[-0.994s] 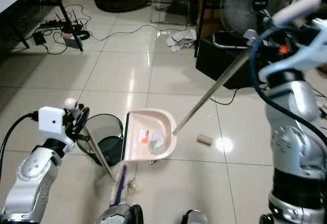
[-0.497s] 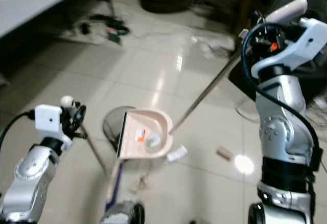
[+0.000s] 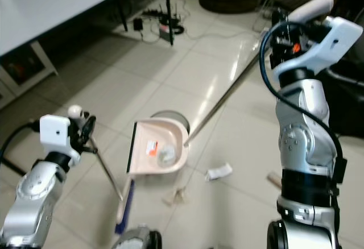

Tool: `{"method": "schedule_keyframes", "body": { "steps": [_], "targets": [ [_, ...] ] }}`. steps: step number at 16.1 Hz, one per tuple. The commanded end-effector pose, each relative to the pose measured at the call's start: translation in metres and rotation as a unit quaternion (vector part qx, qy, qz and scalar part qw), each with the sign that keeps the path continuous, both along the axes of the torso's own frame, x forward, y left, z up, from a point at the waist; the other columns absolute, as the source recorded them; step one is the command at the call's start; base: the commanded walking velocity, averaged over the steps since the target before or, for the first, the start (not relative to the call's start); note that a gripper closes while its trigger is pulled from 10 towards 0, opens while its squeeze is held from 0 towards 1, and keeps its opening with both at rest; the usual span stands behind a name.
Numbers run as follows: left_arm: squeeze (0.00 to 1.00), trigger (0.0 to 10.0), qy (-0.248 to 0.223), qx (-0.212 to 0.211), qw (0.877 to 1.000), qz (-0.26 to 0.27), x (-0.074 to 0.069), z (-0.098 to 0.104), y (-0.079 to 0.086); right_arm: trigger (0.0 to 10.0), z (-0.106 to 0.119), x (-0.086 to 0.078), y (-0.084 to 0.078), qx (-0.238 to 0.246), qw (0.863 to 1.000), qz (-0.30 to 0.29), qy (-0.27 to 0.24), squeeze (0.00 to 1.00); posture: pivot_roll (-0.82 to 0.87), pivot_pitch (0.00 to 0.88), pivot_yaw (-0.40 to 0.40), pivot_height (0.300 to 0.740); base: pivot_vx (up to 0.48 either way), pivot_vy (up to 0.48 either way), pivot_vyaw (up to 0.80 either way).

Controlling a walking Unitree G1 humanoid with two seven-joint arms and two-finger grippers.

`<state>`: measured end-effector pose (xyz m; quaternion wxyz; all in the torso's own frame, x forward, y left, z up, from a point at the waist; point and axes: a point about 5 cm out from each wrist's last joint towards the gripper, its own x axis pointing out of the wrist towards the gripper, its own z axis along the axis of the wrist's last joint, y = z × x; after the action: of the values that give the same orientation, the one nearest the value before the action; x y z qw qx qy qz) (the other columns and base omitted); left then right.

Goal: Sweep floor

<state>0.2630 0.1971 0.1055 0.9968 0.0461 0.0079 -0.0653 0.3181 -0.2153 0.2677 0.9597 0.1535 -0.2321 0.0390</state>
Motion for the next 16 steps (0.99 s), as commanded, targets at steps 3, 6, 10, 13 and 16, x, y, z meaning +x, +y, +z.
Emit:
{"method": "schedule_keyframes", "body": {
  "steps": [3, 6, 10, 13, 16],
  "targets": [
    [0.0, 10.0, -0.009, -0.008, 1.0, -0.014, -0.001, 0.004, -0.008, 10.0, 0.011, -0.005, -0.006, 0.005, 0.999, -0.014, -0.035, 0.0, 0.03, 0.065, 0.067, 0.74, 0.0, 0.0, 0.0],
    [0.0, 10.0, -0.006, -0.011, 1.0, -0.013, -0.001, 0.002, -0.009, 10.0, 0.011, -0.004, -0.004, -0.006, 0.999, -0.012, -0.035, 0.0, 0.02, 0.065, 0.061, 0.74, 0.0, 0.0, 0.0],
    [0.0, 10.0, -0.006, -0.012, 1.0, 0.01, -0.004, -0.002, -0.005, 10.0, 0.011, 0.001, -0.002, -0.029, 0.999, -0.004, -0.033, 0.0, 0.02, 0.068, 0.02, 0.74, 0.0, 0.0, 0.0],
    [0.0, 10.0, -0.011, -0.015, 1.0, 0.018, -0.004, -0.001, -0.006, 10.0, 0.014, 0.006, 0.001, -0.032, 0.999, 0.004, -0.037, 0.0, 0.03, 0.058, 0.005, 0.74, 0.087, 0.0, 0.15],
    [0.0, 10.0, -0.013, -0.013, 1.0, 0.015, -0.005, 0.0, -0.006, 10.0, 0.012, 0.007, 0.001, -0.026, 0.999, 0.003, -0.039, 0.0, 0.03, 0.06, 0.013, 0.74, 0.291, 0.0, 0.58]
  ]
}}
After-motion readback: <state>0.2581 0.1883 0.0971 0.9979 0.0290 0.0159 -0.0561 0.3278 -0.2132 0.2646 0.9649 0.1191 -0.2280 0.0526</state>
